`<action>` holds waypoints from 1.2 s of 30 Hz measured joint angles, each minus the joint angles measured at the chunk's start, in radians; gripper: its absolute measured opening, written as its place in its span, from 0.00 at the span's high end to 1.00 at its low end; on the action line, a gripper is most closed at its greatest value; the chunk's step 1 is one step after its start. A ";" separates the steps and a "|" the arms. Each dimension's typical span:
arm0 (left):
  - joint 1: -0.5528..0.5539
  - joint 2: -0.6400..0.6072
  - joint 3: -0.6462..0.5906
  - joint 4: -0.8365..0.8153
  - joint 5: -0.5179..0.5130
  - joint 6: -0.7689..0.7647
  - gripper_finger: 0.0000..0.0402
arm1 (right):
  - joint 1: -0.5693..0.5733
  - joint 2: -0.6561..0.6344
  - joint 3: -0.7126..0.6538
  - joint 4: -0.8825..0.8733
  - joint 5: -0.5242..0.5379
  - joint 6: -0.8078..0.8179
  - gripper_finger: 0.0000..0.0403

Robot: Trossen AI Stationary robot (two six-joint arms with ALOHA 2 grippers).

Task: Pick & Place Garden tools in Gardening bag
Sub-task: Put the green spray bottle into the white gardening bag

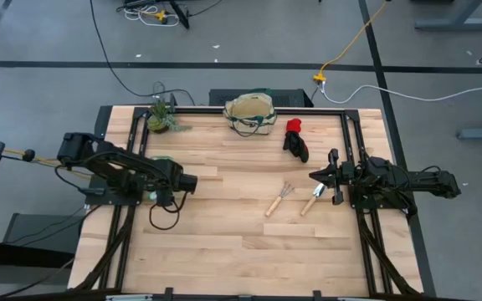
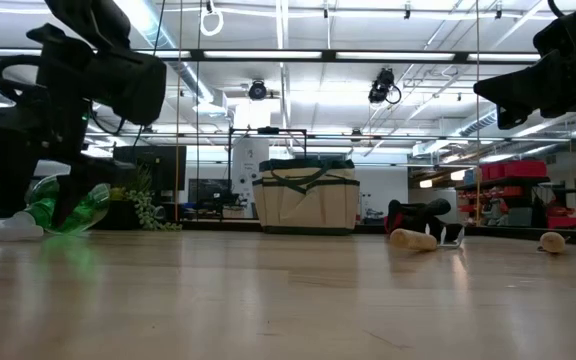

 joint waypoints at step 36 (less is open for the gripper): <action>0.050 0.017 0.000 0.049 0.051 -0.002 0.44 | 0.000 0.000 0.000 0.000 0.000 0.000 0.94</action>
